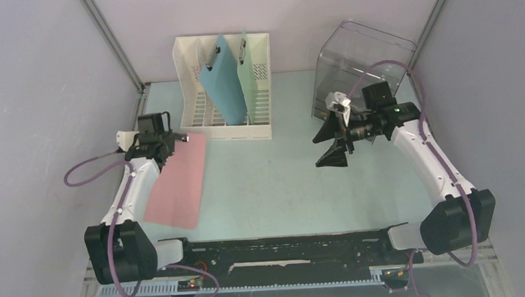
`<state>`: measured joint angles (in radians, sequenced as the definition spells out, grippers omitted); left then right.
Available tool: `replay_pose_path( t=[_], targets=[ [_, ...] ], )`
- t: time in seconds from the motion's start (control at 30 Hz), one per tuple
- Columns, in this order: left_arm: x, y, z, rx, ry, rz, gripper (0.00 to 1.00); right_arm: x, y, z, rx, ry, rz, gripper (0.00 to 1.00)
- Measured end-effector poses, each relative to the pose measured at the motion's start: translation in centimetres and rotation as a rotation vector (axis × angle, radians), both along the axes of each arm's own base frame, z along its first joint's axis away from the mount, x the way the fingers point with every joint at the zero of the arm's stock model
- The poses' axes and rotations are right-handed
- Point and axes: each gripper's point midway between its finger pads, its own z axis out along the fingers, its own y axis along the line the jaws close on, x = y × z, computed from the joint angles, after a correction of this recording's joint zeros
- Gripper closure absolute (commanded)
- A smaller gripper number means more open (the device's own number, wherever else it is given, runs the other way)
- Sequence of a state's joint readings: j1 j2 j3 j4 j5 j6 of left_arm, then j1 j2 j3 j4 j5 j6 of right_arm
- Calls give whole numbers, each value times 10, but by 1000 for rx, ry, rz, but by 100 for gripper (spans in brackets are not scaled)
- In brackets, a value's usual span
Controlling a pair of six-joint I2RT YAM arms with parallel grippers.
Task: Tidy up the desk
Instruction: Pick up the folder from the corner of the board.
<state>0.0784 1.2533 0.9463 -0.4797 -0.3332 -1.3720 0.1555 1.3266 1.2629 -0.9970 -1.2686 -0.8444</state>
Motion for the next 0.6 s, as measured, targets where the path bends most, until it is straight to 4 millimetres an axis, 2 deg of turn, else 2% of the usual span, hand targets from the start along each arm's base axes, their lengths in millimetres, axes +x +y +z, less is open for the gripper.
replay_pose_path(
  t=[0.13,0.33,0.47,0.6],
  targets=[
    [2,-27,12,-12,-43,-57,99,2,23,-13,-46,18,42,0],
    [3,-62,20,-38,-77,-129,99,15,65,-17,-57,-4,66,0],
    [3,-82,24,-54,-97,-162,99,27,103,-23,-44,20,53,0],
    [4,-103,29,-73,-124,-198,99,34,143,-36,-44,88,15,0]
  ],
)
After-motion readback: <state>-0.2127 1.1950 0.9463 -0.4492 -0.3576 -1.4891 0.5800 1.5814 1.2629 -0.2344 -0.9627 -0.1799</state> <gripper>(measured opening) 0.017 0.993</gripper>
